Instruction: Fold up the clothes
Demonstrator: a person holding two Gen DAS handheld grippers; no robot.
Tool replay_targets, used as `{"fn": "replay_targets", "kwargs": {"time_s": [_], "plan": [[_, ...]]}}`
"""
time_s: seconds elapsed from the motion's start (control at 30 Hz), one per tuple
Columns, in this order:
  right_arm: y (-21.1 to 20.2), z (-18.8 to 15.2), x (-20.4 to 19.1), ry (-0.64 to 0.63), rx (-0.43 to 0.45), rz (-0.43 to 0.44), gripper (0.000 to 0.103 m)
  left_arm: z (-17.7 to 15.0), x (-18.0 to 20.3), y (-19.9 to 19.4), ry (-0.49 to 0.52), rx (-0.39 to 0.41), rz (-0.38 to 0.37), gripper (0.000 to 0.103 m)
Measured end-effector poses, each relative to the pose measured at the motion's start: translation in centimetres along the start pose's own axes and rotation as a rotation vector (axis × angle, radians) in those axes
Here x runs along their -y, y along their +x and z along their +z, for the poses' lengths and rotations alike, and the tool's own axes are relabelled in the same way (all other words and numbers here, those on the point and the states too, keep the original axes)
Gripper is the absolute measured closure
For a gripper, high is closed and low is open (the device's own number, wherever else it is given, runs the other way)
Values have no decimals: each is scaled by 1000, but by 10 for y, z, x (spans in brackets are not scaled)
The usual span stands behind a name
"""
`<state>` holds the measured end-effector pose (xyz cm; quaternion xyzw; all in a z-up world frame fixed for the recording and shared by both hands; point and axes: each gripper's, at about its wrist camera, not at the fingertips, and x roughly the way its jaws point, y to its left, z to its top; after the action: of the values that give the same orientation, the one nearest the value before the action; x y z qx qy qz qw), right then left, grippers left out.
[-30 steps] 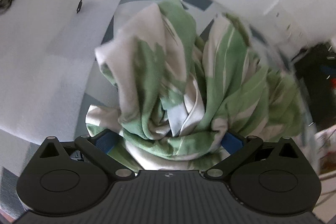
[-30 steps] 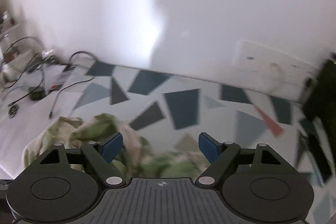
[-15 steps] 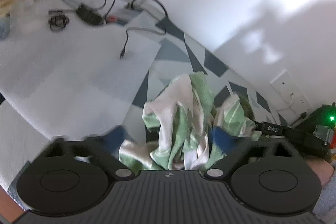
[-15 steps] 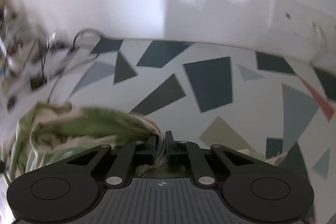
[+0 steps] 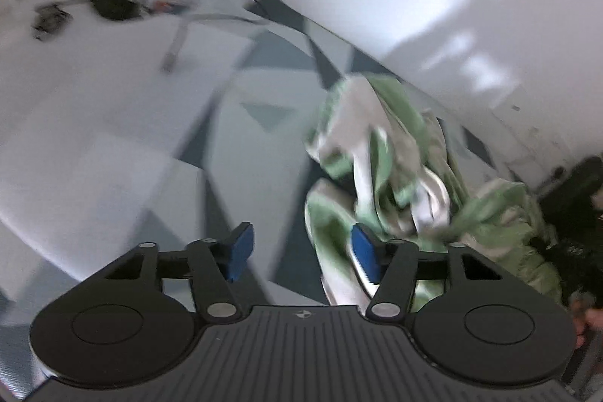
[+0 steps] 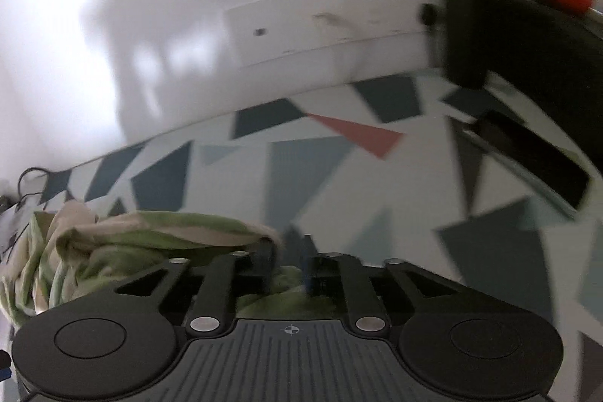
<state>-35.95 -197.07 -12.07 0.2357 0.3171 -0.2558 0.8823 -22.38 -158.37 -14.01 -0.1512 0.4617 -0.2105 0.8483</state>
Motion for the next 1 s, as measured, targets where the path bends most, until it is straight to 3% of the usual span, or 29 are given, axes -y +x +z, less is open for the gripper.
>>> {"fn": "replay_targets", "kwargs": {"time_s": [0.23,0.4,0.5,0.57,0.63,0.9,1.0], "plan": [[-37,-19,11,-9,39,-3,68,-1,39,14,90,-32,-152,23],[-51,-24,12,-27,50,-24,68,5,59,35,65,-73,-254,23],[-59,-26,18,-12,39,-26,60,10,61,50,9,-93,-261,42],[-63,-29,23,17,18,-16,56,10,66,53,27,-99,-234,97],[-66,-33,26,26,6,-11,56,9,73,48,88,-79,-182,98],[-73,-39,11,-19,21,32,55,7,79,-15,312,126,-168,103],[-67,-39,-3,-51,7,62,55,7,68,-22,309,105,-164,103]]}}
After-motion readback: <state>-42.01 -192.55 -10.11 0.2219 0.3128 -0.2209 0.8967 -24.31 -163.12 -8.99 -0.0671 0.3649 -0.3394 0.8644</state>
